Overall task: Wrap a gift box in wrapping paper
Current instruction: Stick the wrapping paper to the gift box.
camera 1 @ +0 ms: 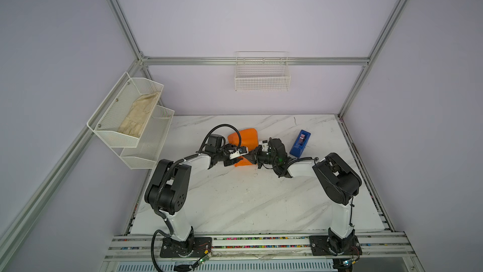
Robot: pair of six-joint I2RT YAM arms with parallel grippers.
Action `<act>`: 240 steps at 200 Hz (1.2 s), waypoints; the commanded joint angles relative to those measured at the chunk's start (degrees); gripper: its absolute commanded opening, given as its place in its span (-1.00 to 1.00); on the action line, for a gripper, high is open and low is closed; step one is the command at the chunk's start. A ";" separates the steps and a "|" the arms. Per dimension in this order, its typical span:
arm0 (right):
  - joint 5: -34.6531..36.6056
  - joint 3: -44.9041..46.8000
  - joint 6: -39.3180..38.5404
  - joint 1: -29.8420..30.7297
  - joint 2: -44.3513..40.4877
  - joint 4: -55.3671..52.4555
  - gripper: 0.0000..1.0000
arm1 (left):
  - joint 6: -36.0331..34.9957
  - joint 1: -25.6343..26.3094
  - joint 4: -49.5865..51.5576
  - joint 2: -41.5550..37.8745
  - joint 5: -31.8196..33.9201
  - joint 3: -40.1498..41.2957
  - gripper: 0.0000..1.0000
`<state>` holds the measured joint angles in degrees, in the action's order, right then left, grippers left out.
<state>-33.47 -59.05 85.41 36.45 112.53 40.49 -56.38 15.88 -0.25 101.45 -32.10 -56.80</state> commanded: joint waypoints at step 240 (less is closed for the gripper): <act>-16.96 -28.40 -35.73 -5.66 7.15 -47.63 -1.00 | 0.59 -0.19 9.30 1.50 3.71 1.16 -0.04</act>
<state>-45.08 -84.66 55.48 30.52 116.55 0.69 -56.58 15.88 -0.27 101.45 -32.10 -56.80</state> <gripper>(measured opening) 0.046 0.479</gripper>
